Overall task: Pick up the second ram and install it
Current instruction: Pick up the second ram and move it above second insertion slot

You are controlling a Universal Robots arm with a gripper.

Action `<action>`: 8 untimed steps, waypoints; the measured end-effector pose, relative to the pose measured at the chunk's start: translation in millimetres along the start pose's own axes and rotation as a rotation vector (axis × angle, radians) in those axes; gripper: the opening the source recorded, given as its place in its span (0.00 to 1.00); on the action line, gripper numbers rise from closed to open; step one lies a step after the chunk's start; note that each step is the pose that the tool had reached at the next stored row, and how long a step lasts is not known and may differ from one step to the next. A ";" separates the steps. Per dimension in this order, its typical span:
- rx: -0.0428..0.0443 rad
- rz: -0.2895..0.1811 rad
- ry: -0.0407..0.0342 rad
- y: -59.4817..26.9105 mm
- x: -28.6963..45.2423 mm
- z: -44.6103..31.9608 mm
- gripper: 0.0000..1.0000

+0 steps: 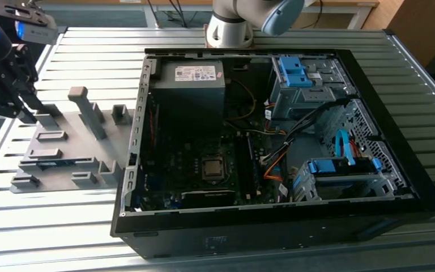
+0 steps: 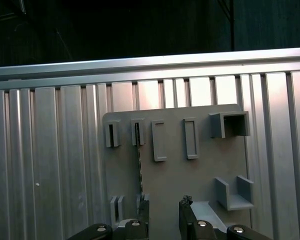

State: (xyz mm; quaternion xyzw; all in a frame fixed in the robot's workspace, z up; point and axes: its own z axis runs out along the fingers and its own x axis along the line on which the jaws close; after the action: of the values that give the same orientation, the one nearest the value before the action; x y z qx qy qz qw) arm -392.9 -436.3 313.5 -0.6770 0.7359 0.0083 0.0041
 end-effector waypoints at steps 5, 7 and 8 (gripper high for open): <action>0.0000 0.000 0.0000 0.0 0.0 1.5 0.37; 0.0000 0.000 0.0000 0.0 0.0 2.0 0.37; 0.0000 0.000 0.0000 0.0 0.0 2.3 0.37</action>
State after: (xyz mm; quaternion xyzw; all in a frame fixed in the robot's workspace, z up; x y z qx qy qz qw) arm -392.9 -436.3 311.1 -0.6770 0.7359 0.0083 0.0041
